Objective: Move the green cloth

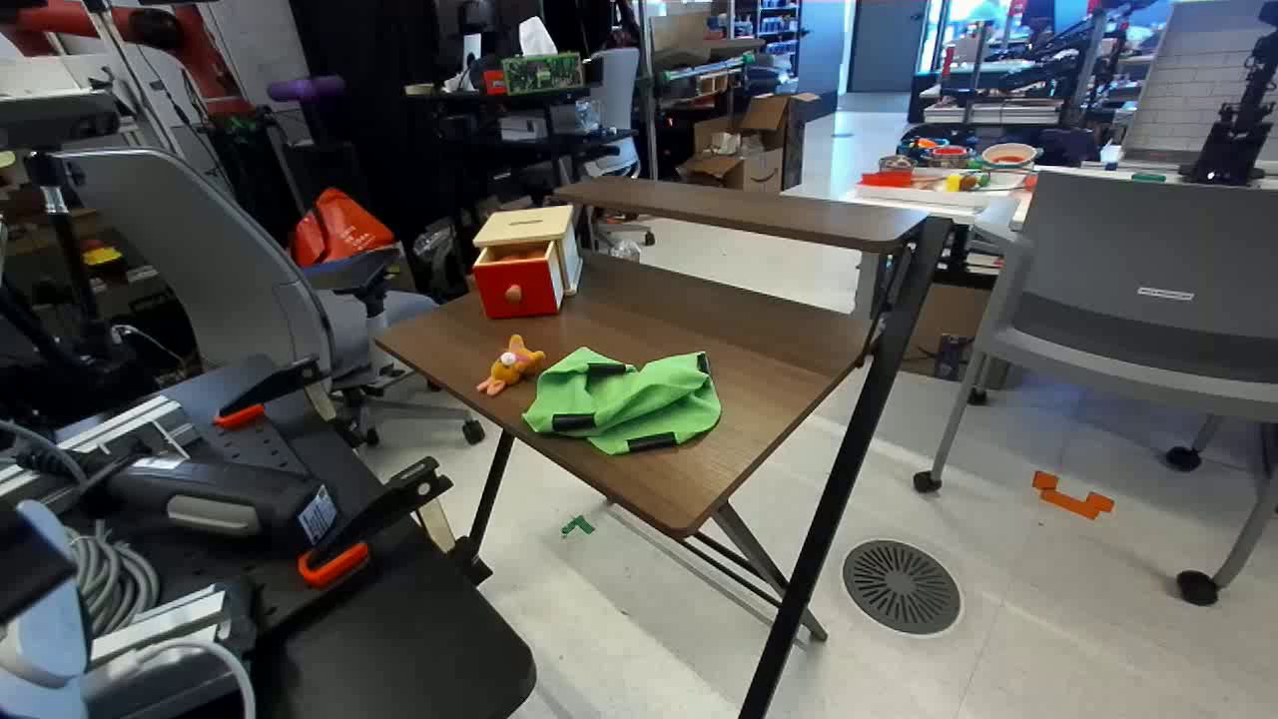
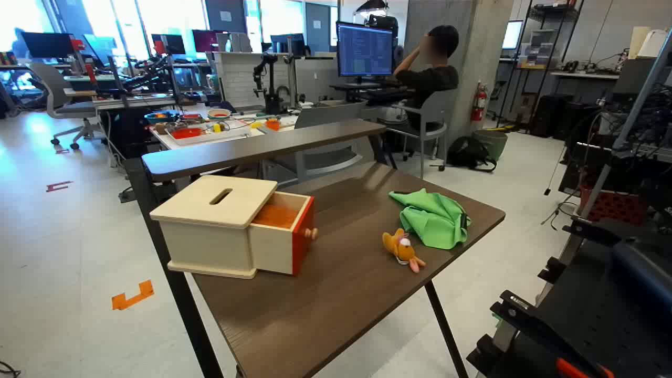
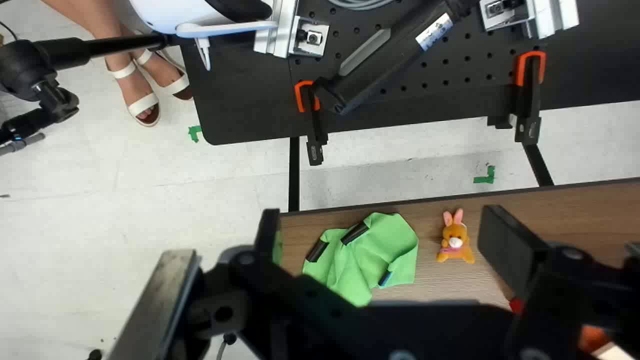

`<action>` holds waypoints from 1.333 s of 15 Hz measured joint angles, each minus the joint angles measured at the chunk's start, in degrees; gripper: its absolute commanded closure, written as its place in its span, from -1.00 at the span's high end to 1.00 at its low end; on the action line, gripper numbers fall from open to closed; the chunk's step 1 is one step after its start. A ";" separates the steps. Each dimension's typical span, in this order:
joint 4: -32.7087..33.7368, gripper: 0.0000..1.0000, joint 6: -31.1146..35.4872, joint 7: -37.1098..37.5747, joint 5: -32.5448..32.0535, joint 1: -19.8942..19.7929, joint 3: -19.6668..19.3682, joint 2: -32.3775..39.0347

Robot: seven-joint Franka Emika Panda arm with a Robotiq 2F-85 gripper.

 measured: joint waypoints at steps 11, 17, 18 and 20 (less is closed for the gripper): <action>-0.25 1.00 8.36 6.90 0.06 0.02 0.98 6.54; 3.15 1.00 25.26 15.61 0.11 -0.24 2.02 26.52; 4.21 1.00 27.07 16.25 0.24 -0.30 1.98 30.02; 7.06 1.00 30.53 16.92 0.51 -0.38 1.80 37.31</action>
